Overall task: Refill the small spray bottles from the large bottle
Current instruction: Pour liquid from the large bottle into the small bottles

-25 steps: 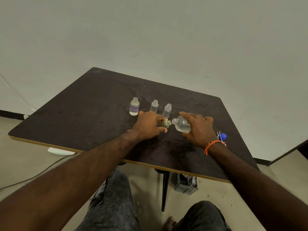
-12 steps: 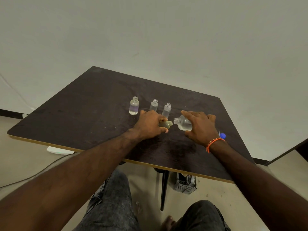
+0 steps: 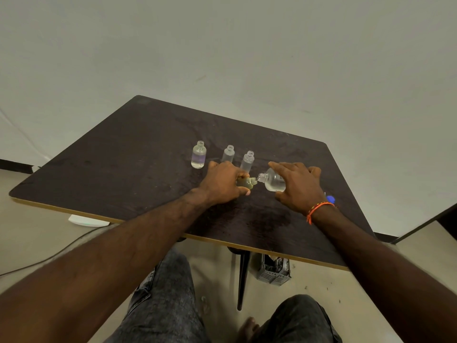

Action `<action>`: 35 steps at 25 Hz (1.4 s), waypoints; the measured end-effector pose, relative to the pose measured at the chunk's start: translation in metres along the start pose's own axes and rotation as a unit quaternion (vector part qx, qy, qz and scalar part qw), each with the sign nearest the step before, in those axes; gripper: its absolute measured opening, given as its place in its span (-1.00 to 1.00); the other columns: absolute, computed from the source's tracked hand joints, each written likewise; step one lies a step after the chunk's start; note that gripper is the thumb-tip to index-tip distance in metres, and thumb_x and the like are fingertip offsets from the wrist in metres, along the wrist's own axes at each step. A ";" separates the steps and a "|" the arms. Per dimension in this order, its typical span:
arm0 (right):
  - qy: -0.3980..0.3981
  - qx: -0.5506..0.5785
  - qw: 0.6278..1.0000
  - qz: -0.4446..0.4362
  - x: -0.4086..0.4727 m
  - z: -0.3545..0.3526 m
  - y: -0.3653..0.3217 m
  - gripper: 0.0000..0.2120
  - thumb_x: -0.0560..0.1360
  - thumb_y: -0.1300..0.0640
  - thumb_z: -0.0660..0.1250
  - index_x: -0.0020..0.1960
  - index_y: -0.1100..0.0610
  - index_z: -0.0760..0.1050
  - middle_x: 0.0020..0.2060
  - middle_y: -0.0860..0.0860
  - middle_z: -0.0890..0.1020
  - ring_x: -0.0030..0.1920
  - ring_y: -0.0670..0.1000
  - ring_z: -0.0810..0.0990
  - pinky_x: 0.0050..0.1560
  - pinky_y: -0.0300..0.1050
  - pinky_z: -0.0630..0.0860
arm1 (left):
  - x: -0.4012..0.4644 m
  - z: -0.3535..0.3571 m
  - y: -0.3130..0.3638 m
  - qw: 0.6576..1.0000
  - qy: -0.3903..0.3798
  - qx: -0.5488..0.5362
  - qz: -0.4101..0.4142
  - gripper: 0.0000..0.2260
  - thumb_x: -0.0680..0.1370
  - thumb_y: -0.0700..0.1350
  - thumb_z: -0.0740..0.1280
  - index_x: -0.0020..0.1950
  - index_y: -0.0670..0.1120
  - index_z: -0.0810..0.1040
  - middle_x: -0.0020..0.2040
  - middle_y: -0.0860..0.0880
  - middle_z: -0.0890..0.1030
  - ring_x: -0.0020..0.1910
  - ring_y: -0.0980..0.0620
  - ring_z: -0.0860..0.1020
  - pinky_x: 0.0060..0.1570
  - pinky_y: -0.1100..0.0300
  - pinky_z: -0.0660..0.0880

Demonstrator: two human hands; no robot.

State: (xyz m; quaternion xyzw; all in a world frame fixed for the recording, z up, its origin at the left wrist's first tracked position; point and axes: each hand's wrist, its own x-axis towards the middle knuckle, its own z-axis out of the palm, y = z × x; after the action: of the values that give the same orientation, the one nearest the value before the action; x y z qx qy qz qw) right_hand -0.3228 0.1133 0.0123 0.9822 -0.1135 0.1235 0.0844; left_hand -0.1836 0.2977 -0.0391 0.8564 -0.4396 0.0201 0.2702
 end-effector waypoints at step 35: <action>-0.004 -0.042 0.999 -0.004 0.001 -0.009 0.004 -0.22 0.37 -0.05 0.46 0.54 -0.12 0.28 0.42 -0.08 0.48 0.36 0.08 0.42 0.17 0.12 0.22 | 0.000 0.001 0.000 1.000 0.003 0.001 -0.001 -0.51 0.50 0.19 0.53 0.38 0.07 0.64 0.21 0.06 0.71 0.27 0.03 0.58 0.32 -0.06 0.29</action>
State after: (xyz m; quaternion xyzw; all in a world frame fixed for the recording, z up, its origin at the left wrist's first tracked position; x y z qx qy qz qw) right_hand -0.3251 0.1116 0.0214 0.9788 -0.1146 0.1140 0.1257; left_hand -0.1839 0.2973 -0.0400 0.8571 -0.4379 0.0229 0.2703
